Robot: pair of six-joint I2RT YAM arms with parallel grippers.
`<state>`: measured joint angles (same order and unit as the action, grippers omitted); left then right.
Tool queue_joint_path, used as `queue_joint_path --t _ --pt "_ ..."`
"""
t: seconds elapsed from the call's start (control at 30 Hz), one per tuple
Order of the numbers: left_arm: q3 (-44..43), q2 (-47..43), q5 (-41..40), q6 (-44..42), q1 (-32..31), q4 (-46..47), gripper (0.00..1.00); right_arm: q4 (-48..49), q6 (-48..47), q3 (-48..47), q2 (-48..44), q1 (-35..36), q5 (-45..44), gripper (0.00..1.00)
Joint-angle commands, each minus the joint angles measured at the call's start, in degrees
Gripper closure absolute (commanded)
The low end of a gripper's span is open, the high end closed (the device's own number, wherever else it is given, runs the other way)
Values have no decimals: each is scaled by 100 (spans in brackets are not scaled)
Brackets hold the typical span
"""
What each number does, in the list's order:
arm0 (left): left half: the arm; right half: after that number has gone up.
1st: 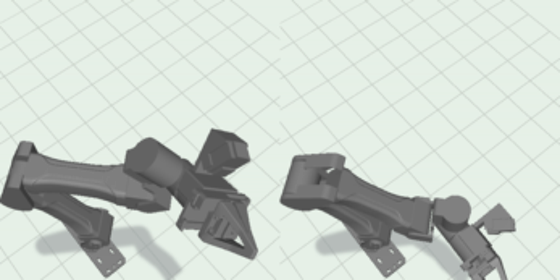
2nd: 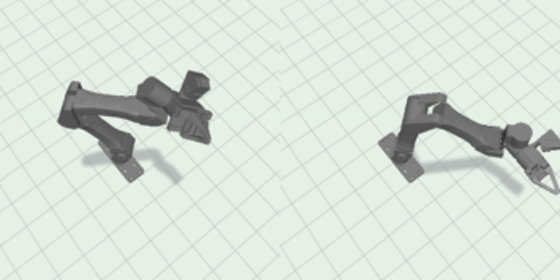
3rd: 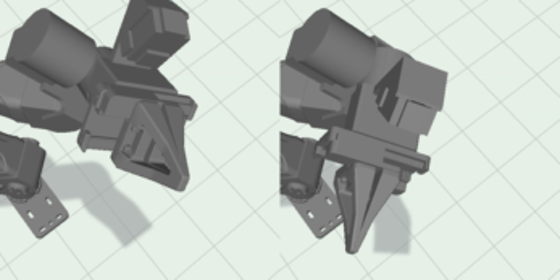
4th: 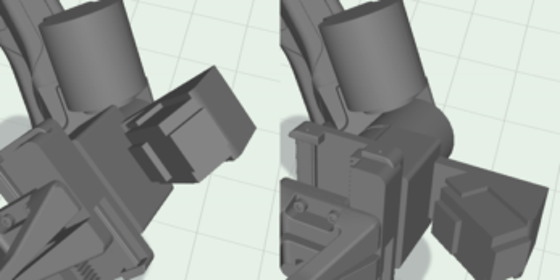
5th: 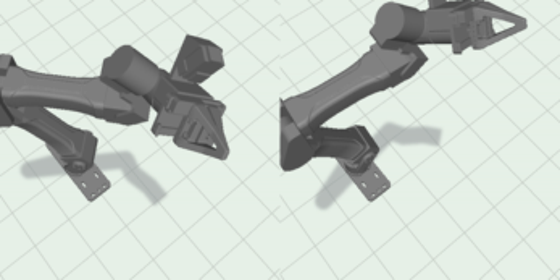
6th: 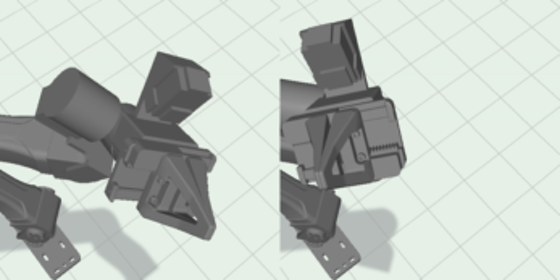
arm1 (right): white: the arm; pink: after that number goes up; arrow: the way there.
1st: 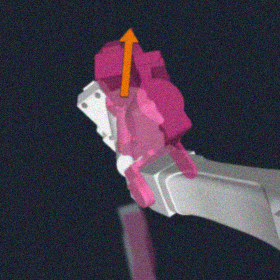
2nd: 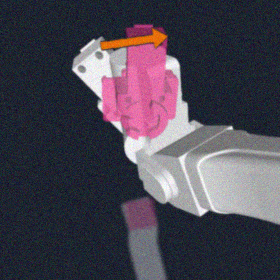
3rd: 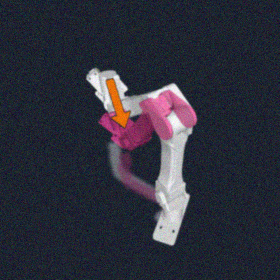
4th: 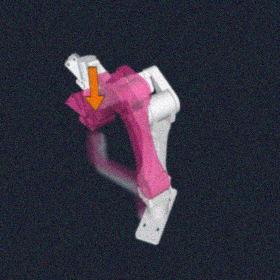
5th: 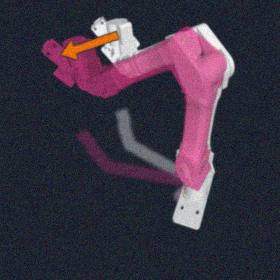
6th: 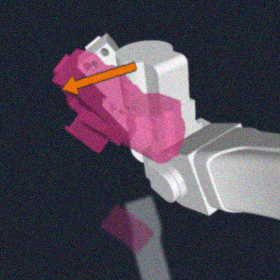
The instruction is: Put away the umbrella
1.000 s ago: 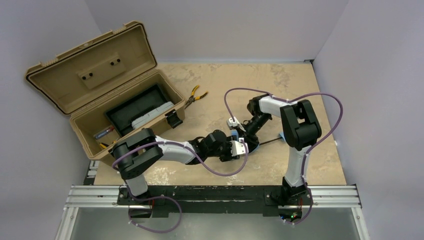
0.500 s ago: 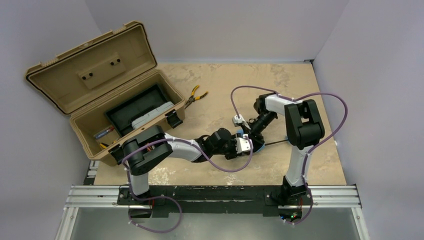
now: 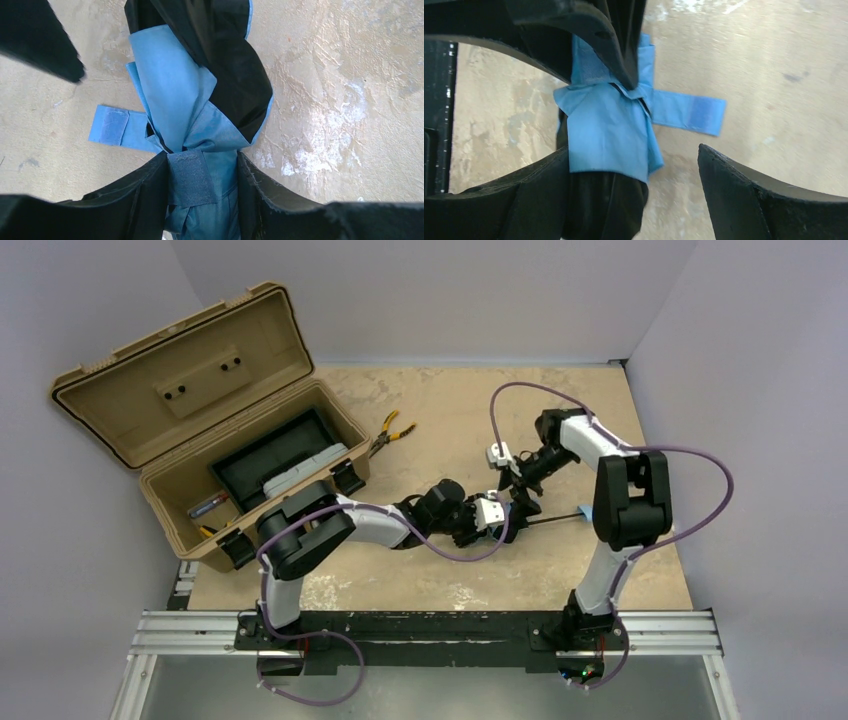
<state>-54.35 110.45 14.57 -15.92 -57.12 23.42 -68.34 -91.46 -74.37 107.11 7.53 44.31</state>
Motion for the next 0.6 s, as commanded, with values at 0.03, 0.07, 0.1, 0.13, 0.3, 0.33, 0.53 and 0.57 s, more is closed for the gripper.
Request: queue_joint_path --t 0.03,0.07,0.1,0.13,0.3,0.33,0.53,0.57 --pt "182 663 282 105 250 -1882 100 76 -370 -474 -394 -614 342 14" --pt "148 677 343 102 272 -1919 100 75 -459 -484 -506 -693 367 13" --pt "115 693 396 98 297 -1962 100 79 -606 -459 -656 -730 388 13" --pt "73 708 461 98 329 -2018 100 83 -872 -341 -890 -858 442 11" --pt "-125 829 808 96 510 -2238 100 30 -2550 607 -1807 -973 610 1" --pt "-167 856 882 97 542 -2278 100 15 -2867 792 -1918 -973 592 1" --pt "-445 1033 1262 199 755 -2644 100 485 -3236 1752 -2456 -903 584 1" --pt "-513 1085 1311 215 774 -2703 100 695 -3157 1921 -2530 -884 557 1"
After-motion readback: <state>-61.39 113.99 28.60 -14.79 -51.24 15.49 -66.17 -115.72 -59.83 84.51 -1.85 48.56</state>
